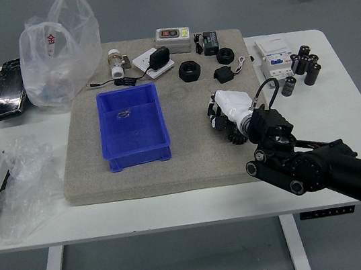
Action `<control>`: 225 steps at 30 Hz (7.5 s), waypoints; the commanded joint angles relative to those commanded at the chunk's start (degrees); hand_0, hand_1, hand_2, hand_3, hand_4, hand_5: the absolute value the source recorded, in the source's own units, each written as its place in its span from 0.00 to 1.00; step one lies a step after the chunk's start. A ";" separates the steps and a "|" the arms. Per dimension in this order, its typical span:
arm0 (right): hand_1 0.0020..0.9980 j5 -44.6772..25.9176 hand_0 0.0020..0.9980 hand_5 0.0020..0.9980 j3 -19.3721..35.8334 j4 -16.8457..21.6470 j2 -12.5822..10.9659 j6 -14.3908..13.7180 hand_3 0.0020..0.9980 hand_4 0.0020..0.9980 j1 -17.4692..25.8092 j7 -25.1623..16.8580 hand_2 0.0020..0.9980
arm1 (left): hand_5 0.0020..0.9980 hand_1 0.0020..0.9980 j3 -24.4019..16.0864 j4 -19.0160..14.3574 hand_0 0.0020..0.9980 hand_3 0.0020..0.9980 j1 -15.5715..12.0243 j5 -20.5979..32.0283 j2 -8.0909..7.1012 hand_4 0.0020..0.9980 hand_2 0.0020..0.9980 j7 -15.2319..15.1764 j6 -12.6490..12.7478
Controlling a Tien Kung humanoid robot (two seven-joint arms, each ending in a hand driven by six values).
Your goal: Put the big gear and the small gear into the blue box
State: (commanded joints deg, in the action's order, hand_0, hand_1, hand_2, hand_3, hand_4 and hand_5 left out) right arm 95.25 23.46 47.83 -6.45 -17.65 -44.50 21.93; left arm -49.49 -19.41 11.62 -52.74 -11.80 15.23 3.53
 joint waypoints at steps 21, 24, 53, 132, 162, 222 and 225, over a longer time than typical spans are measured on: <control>0.58 8.16 0.39 0.35 10.73 12.89 -4.93 9.89 0.86 0.68 2.72 9.12 0.84 | 0.29 0.60 0.19 -0.01 0.65 0.64 -0.21 0.37 0.14 0.64 0.57 -0.03 0.11; 0.62 9.59 0.41 0.34 11.30 16.52 -5.60 14.04 0.90 0.78 3.43 13.27 0.89 | 0.29 0.60 0.13 -0.01 0.65 0.64 -0.24 0.32 0.16 0.64 0.57 -0.01 0.12; 0.44 8.72 0.32 0.07 6.02 17.50 -5.08 20.54 0.57 0.46 3.59 15.05 0.42 | 0.29 0.60 0.19 0.01 0.65 0.63 -0.19 0.23 0.23 0.63 0.57 -0.08 0.04; 0.76 9.08 0.51 0.34 18.94 28.89 -12.31 22.35 1.00 0.85 8.93 15.05 0.92 | 0.29 0.59 -0.66 -0.04 0.65 0.64 -0.69 -0.87 -0.28 0.63 0.57 0.39 0.04; 0.62 2.53 0.44 0.25 13.61 30.09 -14.33 23.54 0.87 0.72 10.65 15.05 0.59 | 0.29 0.60 -0.74 0.08 0.65 0.64 -0.45 -1.18 -0.31 0.64 0.57 0.14 0.04; 0.93 3.28 0.67 0.31 -7.54 15.75 6.44 9.29 1.00 0.79 -11.65 13.23 1.00 | 0.31 0.60 -2.53 -0.43 0.65 0.64 -0.15 -3.57 -0.24 0.65 0.57 1.70 -0.73; 0.93 2.89 0.67 0.31 -7.42 15.72 6.24 9.23 1.00 0.79 -11.54 12.69 1.00 | 0.31 0.60 -2.63 -0.42 0.65 0.64 -0.04 -3.80 -0.35 0.65 0.57 1.72 -0.82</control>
State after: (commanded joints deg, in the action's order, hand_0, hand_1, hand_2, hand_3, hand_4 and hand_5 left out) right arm 98.14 16.04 63.55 -0.21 -8.42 -56.04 34.62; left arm -52.12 -19.84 11.58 -56.54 -12.15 16.95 2.71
